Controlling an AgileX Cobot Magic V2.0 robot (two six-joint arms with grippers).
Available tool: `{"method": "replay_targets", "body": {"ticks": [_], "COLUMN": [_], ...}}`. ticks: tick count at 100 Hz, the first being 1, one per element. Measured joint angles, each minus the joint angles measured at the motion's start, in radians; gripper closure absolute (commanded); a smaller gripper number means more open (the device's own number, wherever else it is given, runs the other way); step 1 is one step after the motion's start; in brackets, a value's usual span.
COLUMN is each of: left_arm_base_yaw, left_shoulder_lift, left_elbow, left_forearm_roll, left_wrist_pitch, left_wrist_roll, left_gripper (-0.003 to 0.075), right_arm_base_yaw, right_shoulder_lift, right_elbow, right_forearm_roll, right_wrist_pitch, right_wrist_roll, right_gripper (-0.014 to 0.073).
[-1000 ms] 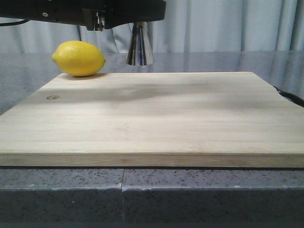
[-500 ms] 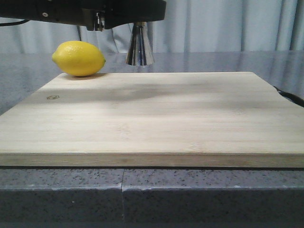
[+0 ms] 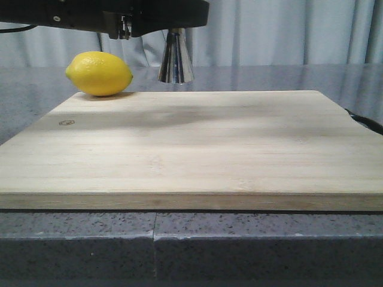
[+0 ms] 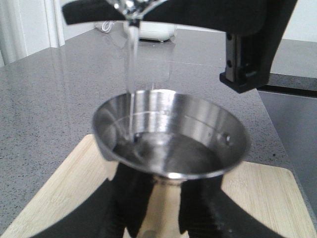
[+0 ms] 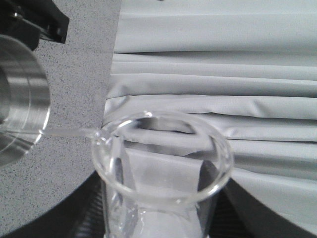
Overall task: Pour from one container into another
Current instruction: 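Tilt the glass beaker with the right gripper, pouring into the held jigger, then lower the glass beaker onto the board with the right gripper and release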
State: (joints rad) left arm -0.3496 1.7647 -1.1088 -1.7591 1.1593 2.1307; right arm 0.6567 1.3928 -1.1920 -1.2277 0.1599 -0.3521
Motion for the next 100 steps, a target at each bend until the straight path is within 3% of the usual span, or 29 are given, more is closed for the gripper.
{"method": "replay_targets", "body": {"ticks": [21, 60, 79, 100], "left_arm_base_yaw": [0.0, 0.0, 0.0, 0.0], "left_shoulder_lift": [0.0, 0.0, 0.0, 0.0], "left_elbow": [0.0, 0.0, 0.0, 0.0], "left_forearm_roll": [0.0, 0.002, 0.002, 0.002], "left_wrist_pitch": [0.0, 0.0, 0.0, 0.0], "left_wrist_roll": [0.0, 0.0, 0.0, 0.0], "left_gripper": [0.05, 0.05, 0.05, 0.05], "right_arm_base_yaw": [0.0, -0.012, -0.102, -0.259], "right_shoulder_lift": [0.0, -0.002, -0.043, -0.113], "right_elbow": [0.0, 0.002, 0.058, 0.214], "right_forearm_roll": [0.019, 0.034, 0.037, 0.037], "right_wrist_pitch": [0.012, 0.049, 0.022, -0.151], "right_wrist_roll": [0.15, 0.693, 0.969, 1.189], "right_gripper": [0.0305, 0.0305, 0.0305, 0.0305]}}
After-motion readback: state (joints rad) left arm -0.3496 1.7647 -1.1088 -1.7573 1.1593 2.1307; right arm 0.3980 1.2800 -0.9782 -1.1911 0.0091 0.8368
